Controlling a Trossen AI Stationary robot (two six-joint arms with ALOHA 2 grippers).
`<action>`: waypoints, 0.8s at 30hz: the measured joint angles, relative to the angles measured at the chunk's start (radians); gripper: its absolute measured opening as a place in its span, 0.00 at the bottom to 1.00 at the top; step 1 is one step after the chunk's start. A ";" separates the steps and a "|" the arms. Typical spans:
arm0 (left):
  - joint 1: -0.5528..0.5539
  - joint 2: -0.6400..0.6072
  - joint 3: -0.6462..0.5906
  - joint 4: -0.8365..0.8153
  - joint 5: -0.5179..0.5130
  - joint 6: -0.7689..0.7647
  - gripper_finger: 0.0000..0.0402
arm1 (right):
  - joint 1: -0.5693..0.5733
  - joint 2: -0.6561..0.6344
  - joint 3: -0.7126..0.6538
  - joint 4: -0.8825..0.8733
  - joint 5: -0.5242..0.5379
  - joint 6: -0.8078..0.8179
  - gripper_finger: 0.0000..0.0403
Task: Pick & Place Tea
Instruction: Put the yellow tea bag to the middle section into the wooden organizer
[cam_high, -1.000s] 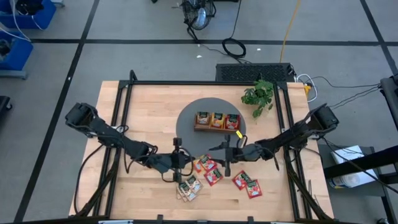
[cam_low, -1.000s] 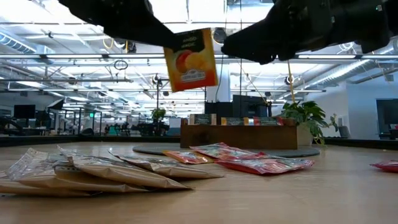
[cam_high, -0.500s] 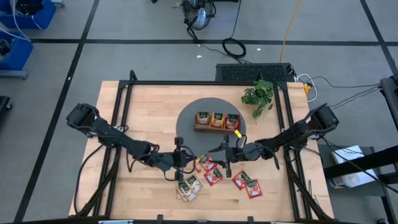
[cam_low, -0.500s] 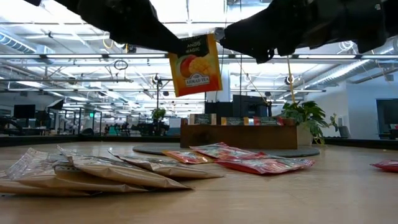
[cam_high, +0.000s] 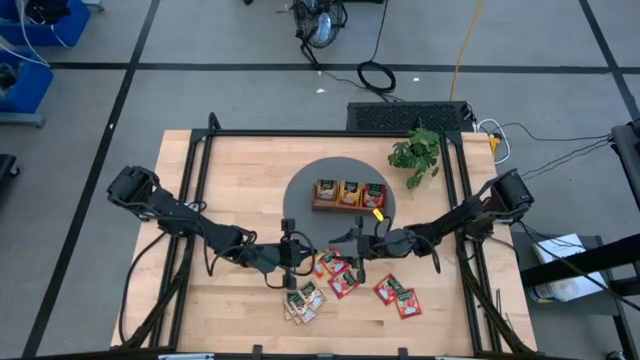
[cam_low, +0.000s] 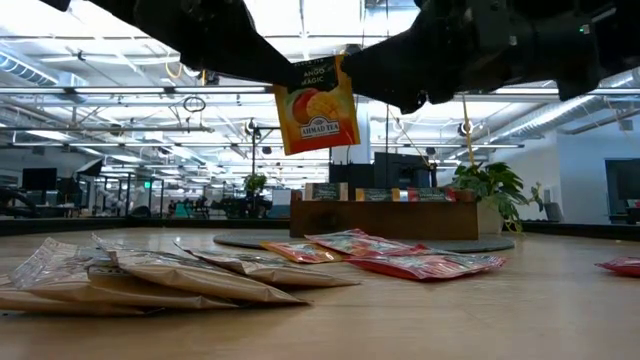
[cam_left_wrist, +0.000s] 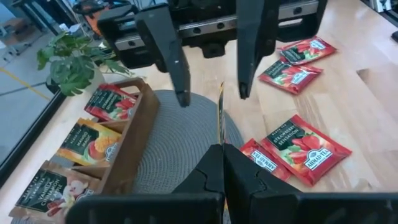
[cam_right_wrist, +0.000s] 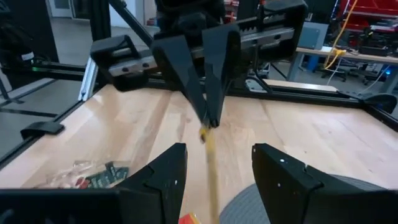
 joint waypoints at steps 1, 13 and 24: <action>0.000 0.000 0.000 0.000 0.000 0.000 0.00 | -0.003 0.003 0.006 0.001 -0.015 0.001 0.42; 0.000 0.000 0.000 -0.009 0.001 -0.001 0.00 | -0.022 0.060 0.070 -0.023 -0.076 0.007 0.38; 0.009 0.000 0.000 -0.015 0.014 -0.003 0.00 | -0.030 0.060 0.070 -0.031 -0.144 -0.027 0.03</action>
